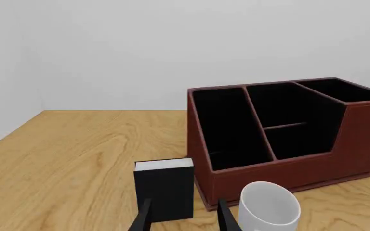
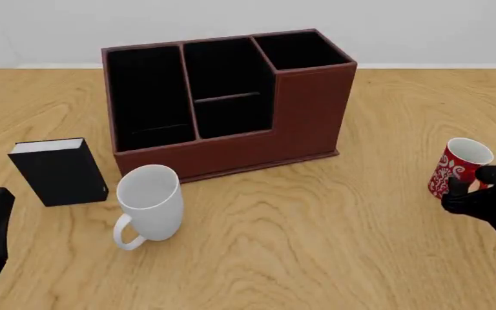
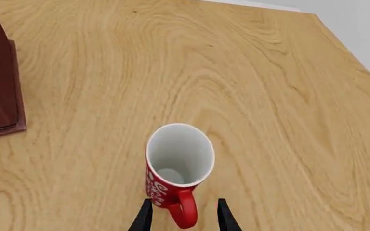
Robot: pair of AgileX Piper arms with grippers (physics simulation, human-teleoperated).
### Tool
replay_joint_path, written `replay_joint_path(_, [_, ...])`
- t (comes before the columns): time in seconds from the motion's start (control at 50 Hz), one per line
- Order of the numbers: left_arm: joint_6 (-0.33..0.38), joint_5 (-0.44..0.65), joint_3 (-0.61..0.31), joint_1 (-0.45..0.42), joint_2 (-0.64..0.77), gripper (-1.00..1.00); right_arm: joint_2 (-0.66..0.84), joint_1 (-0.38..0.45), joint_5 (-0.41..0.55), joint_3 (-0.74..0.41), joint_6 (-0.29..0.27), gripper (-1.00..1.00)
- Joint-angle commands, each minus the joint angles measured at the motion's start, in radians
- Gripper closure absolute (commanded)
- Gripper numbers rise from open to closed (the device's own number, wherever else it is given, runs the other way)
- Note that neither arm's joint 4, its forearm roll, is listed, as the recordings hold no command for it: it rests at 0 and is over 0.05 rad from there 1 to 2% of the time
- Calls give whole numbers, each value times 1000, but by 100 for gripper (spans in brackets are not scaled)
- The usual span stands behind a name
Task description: Pick up the red mug and place it to the right of the caddy.
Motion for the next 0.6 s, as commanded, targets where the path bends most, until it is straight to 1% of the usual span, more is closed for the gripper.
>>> replay_joint_path(0.02, [0,0,0,0,0,-100,47,-7,-29,-6,-1,-100])
replay_joint_path(0.12, [0,0,0,0,0,-100,61,-6,-48,0,-7,-100])
replay_joint_path(0.14, [0,0,0,0,0,-100,47,-21,-62,10,-26,100])
replay_joint_path(0.18, [0,0,0,0,0,-100,36,-6,-45,11,-17,100])
replay_joint_path(0.26, [0,0,0,0,0,-100,16,-6,-45,19,-30,100])
replay_joint_path(0.3, [0,0,0,0,0,-100,0,-7,-30,18,-22,100])
replay_joint_path(0.46, [0,0,0,0,0,-100,-34,4,-16,28,-22,100])
replay_joint_path(0.54, [0,0,0,0,0,-100,-121,13,41,29,-16,100])
replay_joint_path(0.6, [0,0,0,0,0,-100,-198,26,105,19,-13,100])
